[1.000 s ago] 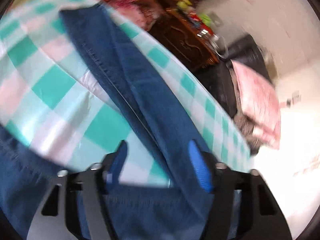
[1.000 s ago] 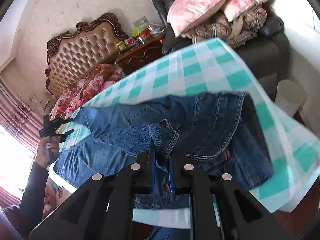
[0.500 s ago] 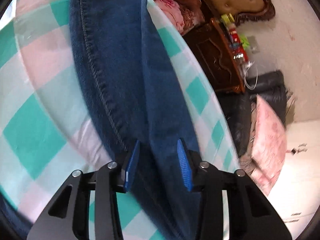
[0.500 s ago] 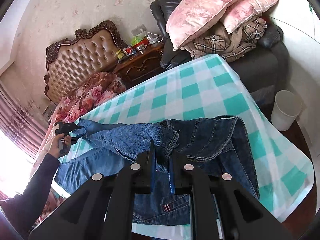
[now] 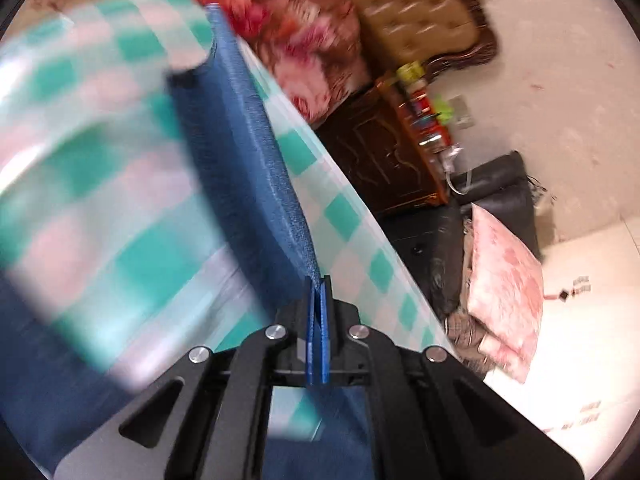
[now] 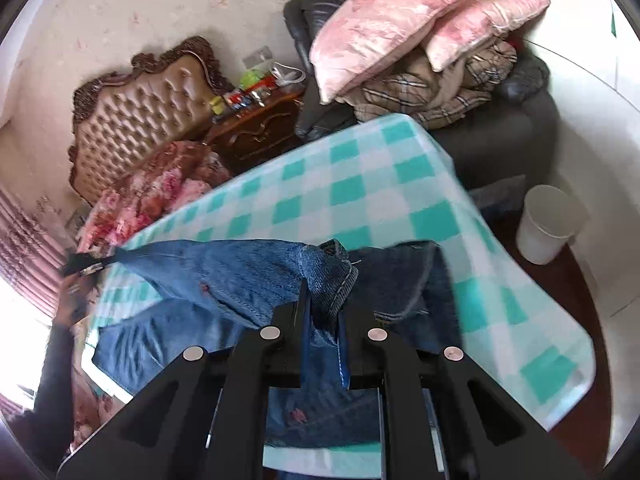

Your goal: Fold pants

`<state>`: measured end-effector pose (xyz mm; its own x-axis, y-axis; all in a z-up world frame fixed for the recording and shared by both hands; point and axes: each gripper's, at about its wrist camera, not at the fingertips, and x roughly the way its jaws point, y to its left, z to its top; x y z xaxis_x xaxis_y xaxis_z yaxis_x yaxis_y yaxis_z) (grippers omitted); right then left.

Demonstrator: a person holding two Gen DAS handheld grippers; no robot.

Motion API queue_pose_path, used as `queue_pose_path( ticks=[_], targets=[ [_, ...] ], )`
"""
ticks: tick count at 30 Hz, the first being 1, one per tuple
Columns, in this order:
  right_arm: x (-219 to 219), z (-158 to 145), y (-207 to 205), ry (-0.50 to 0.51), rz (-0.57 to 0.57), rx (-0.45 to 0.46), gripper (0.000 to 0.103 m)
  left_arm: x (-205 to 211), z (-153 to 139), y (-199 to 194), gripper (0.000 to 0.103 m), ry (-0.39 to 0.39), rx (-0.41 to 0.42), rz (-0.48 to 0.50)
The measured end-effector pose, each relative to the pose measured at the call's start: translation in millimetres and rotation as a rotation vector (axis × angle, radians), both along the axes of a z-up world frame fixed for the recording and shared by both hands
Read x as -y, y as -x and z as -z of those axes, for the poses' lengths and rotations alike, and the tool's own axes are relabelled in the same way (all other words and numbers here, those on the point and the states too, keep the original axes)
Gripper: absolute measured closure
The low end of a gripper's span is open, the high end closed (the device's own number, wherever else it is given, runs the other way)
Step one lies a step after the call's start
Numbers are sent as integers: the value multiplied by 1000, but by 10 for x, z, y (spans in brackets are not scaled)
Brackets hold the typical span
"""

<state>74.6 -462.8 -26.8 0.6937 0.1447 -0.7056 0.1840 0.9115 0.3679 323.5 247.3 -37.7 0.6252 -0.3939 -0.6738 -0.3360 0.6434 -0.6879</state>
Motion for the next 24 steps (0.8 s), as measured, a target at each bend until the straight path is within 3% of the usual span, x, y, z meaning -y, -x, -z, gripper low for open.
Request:
queue_pose_path(
  ticks=[4, 6, 9, 11, 13, 15, 22, 24],
  targets=[
    [106, 199, 172, 45, 40, -93, 89, -94, -44, 1359, 101, -57, 7, -31],
    [152, 421, 251, 58, 80, -169, 87, -108, 236, 1866, 101, -57, -46, -26],
    [185, 769, 345, -14, 100, -231, 84, -143, 791, 2234, 101, -1, -156, -55],
    [186, 866, 433, -58, 132, -233, 79, -154, 953, 2353, 101, -2, -158, -77],
    [191, 911, 532, -91, 179, -224, 62, -162, 994, 2414, 101, 25, -136, -96],
    [157, 925, 624, -121, 210, -195, 36, -145, 962, 2406, 101, 8, -122, -94],
    [97, 879, 746, -69, 364, -165, 35, -137, 983, 2426, 101, 9, -121, -97],
    [64, 966, 708, -78, 348, -188, 35, -134, 1004, 2475, 101, 1, -123, -94]
  ],
)
